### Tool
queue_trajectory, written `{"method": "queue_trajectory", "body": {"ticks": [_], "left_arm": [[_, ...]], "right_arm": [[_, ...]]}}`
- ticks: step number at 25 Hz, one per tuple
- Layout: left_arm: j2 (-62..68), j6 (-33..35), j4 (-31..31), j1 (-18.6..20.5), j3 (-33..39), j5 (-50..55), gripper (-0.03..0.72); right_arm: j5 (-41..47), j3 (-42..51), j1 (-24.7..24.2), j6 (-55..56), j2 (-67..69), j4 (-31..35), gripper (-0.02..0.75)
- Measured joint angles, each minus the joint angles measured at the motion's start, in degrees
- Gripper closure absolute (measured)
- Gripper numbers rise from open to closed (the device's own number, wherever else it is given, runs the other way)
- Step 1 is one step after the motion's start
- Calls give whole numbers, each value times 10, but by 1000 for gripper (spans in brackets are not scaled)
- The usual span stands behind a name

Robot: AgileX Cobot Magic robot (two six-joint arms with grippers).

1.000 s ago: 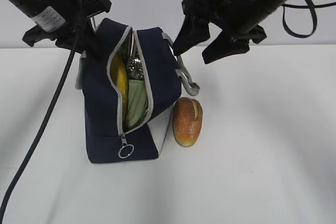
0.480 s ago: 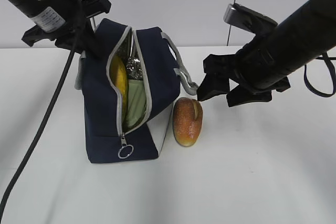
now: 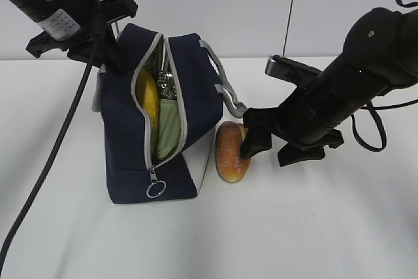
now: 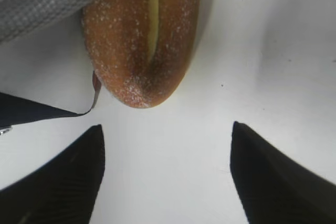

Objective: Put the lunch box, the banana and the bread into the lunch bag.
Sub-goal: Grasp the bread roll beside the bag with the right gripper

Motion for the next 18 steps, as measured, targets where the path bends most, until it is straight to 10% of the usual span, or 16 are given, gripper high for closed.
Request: {"method": "queue_trajectory", "body": {"ticks": [5,18], "left_arm": [[0,0,0,0,0,0,687],[0,0,3,0,0,0,687]], "right_arm": [[-27,-7,0,-32,11,53,80],[-42,-69,0,-58,79,99,72]]}}
